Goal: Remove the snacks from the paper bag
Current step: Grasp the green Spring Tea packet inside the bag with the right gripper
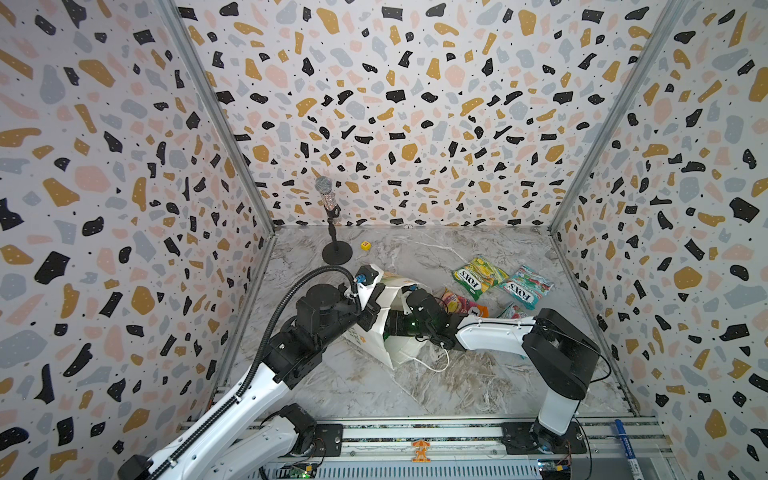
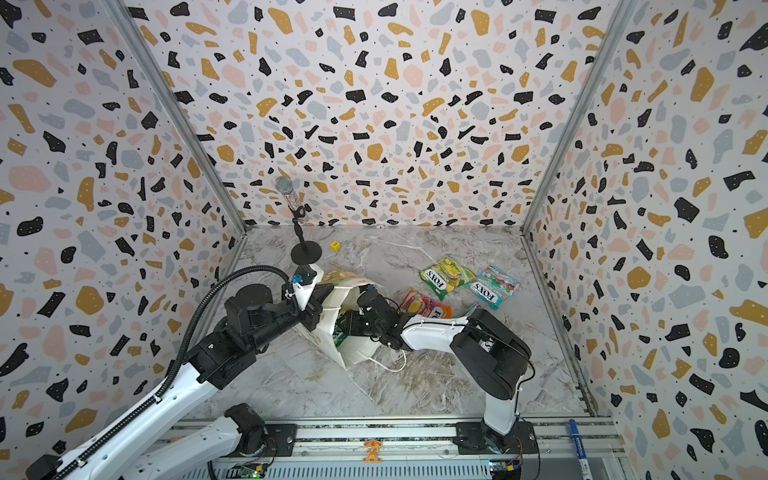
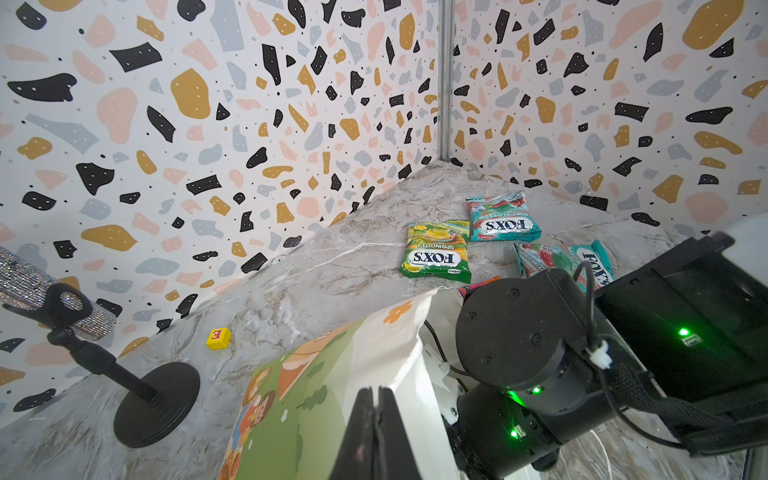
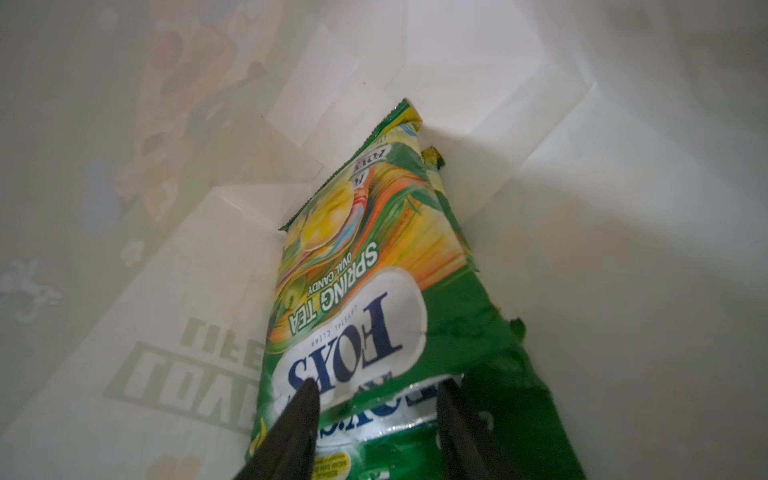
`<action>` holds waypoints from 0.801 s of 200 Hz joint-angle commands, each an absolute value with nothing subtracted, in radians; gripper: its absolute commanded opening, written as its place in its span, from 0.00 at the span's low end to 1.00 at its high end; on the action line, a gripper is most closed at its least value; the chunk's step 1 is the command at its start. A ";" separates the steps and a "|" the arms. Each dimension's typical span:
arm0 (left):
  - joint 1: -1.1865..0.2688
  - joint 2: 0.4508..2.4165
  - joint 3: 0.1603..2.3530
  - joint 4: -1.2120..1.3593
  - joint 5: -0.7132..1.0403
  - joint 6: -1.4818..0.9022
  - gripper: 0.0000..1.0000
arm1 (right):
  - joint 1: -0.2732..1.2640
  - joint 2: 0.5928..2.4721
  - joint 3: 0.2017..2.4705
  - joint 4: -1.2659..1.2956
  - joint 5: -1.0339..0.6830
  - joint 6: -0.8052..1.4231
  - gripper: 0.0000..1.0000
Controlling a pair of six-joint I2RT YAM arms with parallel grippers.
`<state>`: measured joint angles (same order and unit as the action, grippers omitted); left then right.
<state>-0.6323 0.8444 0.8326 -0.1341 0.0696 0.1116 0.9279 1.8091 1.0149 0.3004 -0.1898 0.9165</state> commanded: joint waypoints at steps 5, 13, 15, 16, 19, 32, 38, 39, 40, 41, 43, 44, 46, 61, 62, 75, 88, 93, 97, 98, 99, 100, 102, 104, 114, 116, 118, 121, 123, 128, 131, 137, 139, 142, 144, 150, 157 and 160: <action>-0.632 0.837 0.827 -0.077 0.077 0.111 0.00 | 0.916 1.829 1.062 0.308 -0.186 0.950 0.49; -0.632 0.837 0.827 -0.077 0.077 0.113 0.00 | 0.914 1.840 1.072 0.305 -0.185 0.953 0.49; -0.632 0.837 0.827 -0.077 0.077 0.112 0.00 | 0.914 1.844 1.075 0.304 -0.185 0.954 0.49; -0.632 0.836 0.827 -0.077 0.077 0.112 0.00 | 0.913 1.845 1.076 0.305 -0.185 0.955 0.49; -0.632 0.837 0.827 -0.078 0.077 0.112 0.00 | 0.914 1.849 1.079 0.306 -0.187 0.956 0.49; -0.632 0.837 0.827 -0.077 0.076 0.112 0.00 | 0.914 1.868 1.094 0.304 -0.184 0.961 0.49; -0.632 0.837 0.827 -0.078 0.076 0.112 0.00 | 0.914 1.877 1.100 0.307 -0.184 0.963 0.49; -0.632 0.837 0.827 -0.078 0.076 0.111 0.00 | 0.914 1.878 1.101 0.307 -0.184 0.963 0.49; -0.632 0.836 0.827 -0.078 0.075 0.112 0.00 | 0.914 1.880 1.102 0.307 -0.184 0.964 0.49; -0.633 0.836 0.827 -0.077 0.075 0.112 0.00 | 0.914 1.881 1.102 0.308 -0.184 0.965 0.49; -0.632 0.836 0.827 -0.079 0.076 0.111 0.00 | 0.914 1.884 1.104 0.309 -0.184 0.966 0.49; -0.632 0.837 0.827 -0.079 0.076 0.112 0.00 | 0.914 1.886 1.104 0.310 -0.185 0.967 0.49; -0.632 0.837 0.827 -0.078 0.075 0.112 0.00 | 0.914 1.888 1.106 0.313 -0.185 0.969 0.49; -0.632 0.837 0.828 -0.078 0.074 0.114 0.00 | 0.913 1.907 1.109 0.335 -0.193 0.983 0.48; -0.632 0.837 0.828 -0.078 0.075 0.113 0.00 | 0.913 1.908 1.109 0.337 -0.195 0.984 0.48; -0.632 0.837 0.828 -0.080 0.073 0.114 0.00 | 0.913 1.920 1.114 0.349 -0.202 0.988 0.43; -0.632 0.836 0.828 -0.081 0.071 0.115 0.00 | 0.914 1.927 1.132 0.332 -0.198 0.977 0.34; -0.632 0.835 0.828 -0.081 0.068 0.114 0.00 | 0.914 1.927 1.136 0.325 -0.195 0.972 0.30; -0.632 0.836 0.828 -0.080 0.066 0.115 0.00 | 0.914 1.926 1.139 0.321 -0.193 0.966 0.26; -0.632 0.836 0.828 -0.080 0.065 0.115 0.00 | 0.914 1.926 1.139 0.321 -0.193 0.965 0.26; -0.632 0.836 0.828 -0.081 0.065 0.115 0.00 | 0.914 1.926 1.139 0.321 -0.192 0.965 0.24; -0.632 0.836 0.828 -0.080 0.065 0.115 0.00 | 0.915 1.925 1.138 0.321 -0.192 0.964 0.23; -0.632 0.836 0.828 -0.081 0.063 0.114 0.00 | 0.916 1.923 1.138 0.321 -0.190 0.962 0.21; -0.632 0.836 0.828 -0.081 0.062 0.115 0.00 | 0.916 1.921 1.137 0.321 -0.188 0.959 0.19; -0.632 0.837 0.828 -0.081 0.050 0.112 0.00 | 0.918 1.908 1.131 0.318 -0.174 0.946 0.10; -0.632 0.838 0.828 -0.081 0.045 0.110 0.00 | 0.919 1.905 1.130 0.318 -0.172 0.944 0.08; -0.632 0.838 0.828 -0.080 0.040 0.108 0.00 | 0.919 1.902 1.128 0.319 -0.170 0.941 0.07; -0.632 0.839 0.828 -0.081 0.031 0.106 0.00 | 0.920 1.896 1.124 0.320 -0.166 0.935 0.05; -0.632 0.840 0.828 -0.083 0.025 0.104 0.00 | 0.921 1.892 1.122 0.321 -0.164 0.932 0.03; -0.632 0.843 0.830 -0.085 0.011 0.103 0.00 | 0.923 1.884 1.116 0.324 -0.160 0.923 0.01; -0.632 0.845 0.831 -0.087 0.005 0.103 0.00 | 0.924 1.878 1.112 0.326 -0.160 0.918 0.00; -0.632 0.847 0.833 -0.091 -0.002 0.102 0.00 | 0.925 1.869 1.104 0.331 -0.161 0.907 0.00; -0.632 0.847 0.834 -0.091 -0.005 0.101 0.00 | 0.925 1.866 1.101 0.333 -0.161 0.903 0.00; -0.632 0.848 0.834 -0.091 -0.008 0.100 0.00 | 0.926 1.859 1.099 0.333 -0.161 0.897 0.00; -0.632 0.849 0.834 -0.092 -0.010 0.100 0.00 | 0.926 1.856 1.096 0.332 -0.159 0.895 0.00; -0.632 0.850 0.836 -0.092 -0.012 0.099 0.00 | 0.927 1.846 1.086 0.332 -0.159 0.888 0.00; -0.632 0.851 0.836 -0.094 -0.013 0.098 0.00 | 0.928 1.834 1.078 0.332 -0.159 0.877 0.00; -0.632 0.851 0.836 -0.094 -0.014 0.098 0.00 | 0.927 1.829 1.073 0.333 -0.158 0.872 0.00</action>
